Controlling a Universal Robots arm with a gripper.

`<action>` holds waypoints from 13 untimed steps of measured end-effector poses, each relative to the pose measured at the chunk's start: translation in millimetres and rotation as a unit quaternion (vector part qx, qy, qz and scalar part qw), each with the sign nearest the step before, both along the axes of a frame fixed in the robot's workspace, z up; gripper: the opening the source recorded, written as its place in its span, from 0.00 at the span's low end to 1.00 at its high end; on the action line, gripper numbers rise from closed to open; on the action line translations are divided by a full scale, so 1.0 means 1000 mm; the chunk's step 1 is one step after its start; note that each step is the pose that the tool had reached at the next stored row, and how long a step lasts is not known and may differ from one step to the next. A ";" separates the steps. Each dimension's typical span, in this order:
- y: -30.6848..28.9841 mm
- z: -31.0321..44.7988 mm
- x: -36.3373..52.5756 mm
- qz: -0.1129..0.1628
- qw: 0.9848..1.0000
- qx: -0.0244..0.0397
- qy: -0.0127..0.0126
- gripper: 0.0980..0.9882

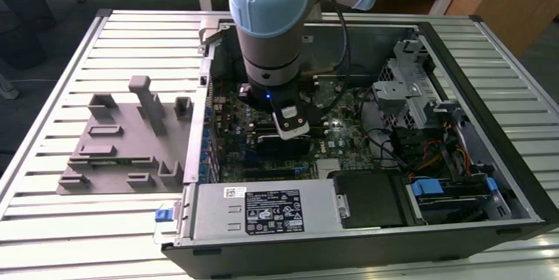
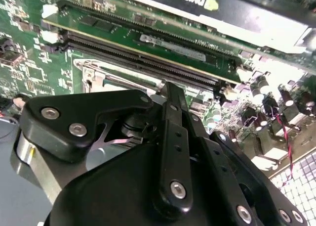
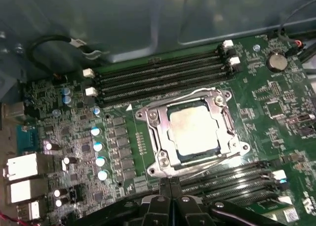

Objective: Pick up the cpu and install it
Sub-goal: 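Install the second cpu locking lever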

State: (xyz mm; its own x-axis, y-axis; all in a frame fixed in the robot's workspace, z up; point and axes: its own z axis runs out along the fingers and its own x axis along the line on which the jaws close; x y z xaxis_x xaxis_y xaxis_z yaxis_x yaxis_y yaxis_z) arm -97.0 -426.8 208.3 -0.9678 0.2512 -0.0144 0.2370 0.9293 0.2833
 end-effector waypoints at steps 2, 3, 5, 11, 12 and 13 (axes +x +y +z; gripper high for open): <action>-0.0002 -0.0015 -0.0012 0.000 1.000 0.007 0.000 0.01; -0.0003 -0.0029 -0.0016 0.000 1.000 0.009 0.000 0.01; -0.0006 -0.0062 -0.0024 0.000 1.000 0.011 0.000 0.01; -0.0007 -0.0120 -0.0050 0.000 1.000 0.027 0.000 0.01; -0.0007 -0.0128 -0.0054 0.000 1.000 0.030 0.000 0.01; -0.0007 -0.0136 -0.0057 0.000 0.999 0.033 0.000 0.01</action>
